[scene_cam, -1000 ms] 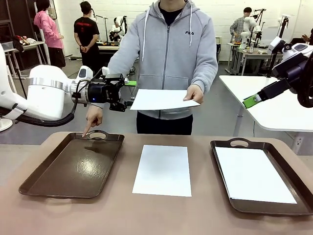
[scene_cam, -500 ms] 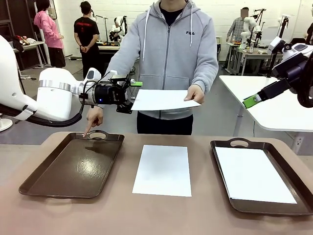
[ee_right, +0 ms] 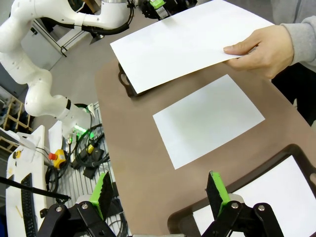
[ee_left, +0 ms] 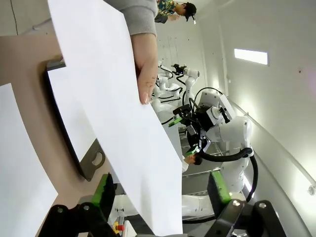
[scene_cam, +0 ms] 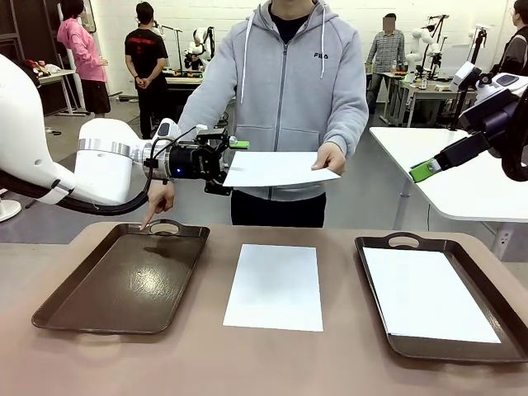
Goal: Sort the A4 documents.
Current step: Receive the A4 Paper.
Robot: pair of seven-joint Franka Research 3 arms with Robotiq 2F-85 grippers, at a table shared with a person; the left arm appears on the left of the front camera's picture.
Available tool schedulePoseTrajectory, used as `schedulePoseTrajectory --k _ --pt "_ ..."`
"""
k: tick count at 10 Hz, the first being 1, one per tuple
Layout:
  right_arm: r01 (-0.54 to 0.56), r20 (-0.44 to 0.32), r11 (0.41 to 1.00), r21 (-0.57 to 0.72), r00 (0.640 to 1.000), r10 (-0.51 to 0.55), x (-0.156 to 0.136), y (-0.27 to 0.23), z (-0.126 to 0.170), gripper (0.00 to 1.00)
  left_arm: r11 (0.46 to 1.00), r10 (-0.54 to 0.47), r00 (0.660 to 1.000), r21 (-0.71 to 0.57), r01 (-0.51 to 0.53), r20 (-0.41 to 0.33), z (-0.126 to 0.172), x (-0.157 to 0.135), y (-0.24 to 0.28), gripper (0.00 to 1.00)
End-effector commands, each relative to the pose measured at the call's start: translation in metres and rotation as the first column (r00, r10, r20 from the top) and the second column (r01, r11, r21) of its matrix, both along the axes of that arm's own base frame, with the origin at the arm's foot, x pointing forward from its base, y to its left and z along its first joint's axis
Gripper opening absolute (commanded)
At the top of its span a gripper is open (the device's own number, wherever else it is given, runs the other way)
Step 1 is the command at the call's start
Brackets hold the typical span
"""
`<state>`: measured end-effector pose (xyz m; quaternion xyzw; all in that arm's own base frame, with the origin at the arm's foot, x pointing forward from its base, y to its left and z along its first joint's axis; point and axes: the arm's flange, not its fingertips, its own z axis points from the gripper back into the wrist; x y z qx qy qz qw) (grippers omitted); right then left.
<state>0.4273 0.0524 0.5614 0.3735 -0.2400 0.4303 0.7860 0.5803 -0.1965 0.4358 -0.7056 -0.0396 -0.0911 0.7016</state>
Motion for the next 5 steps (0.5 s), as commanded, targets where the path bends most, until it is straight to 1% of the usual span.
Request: schedulePoseTrajectory --k 1,2,3,4,5 --pt "-0.008 0.005 1.000 0.008 1.000 0.008 0.0009 0.0007 -0.0002 0.99 1.000 0.007 1.000 -0.002 -0.007 -0.002 0.0052 0.0070 -0.0002 0.83" --pt "-0.008 0.005 1.000 0.008 1.000 0.008 0.0009 0.0007 -0.0002 0.99 1.000 0.004 1.000 0.005 -0.004 0.001 0.0050 0.0071 0.0007 0.71" --pt "-0.008 0.005 1.000 0.008 1.000 0.008 0.0009 0.0007 -0.0002 0.99 1.000 0.001 1.000 0.001 -0.001 0.003 0.0049 0.0068 0.0007 0.68" --pt "-0.008 0.005 1.000 0.008 1.000 0.008 0.0009 0.0007 -0.0002 0.99 1.000 0.005 1.000 0.000 -0.005 0.003 0.0048 0.0063 0.0014 0.56" --pt "-0.008 0.005 1.000 0.008 1.000 0.008 0.0009 0.0007 -0.0002 0.99 1.000 0.008 1.000 0.007 -0.008 0.009 0.0057 0.0055 0.0019 0.54"
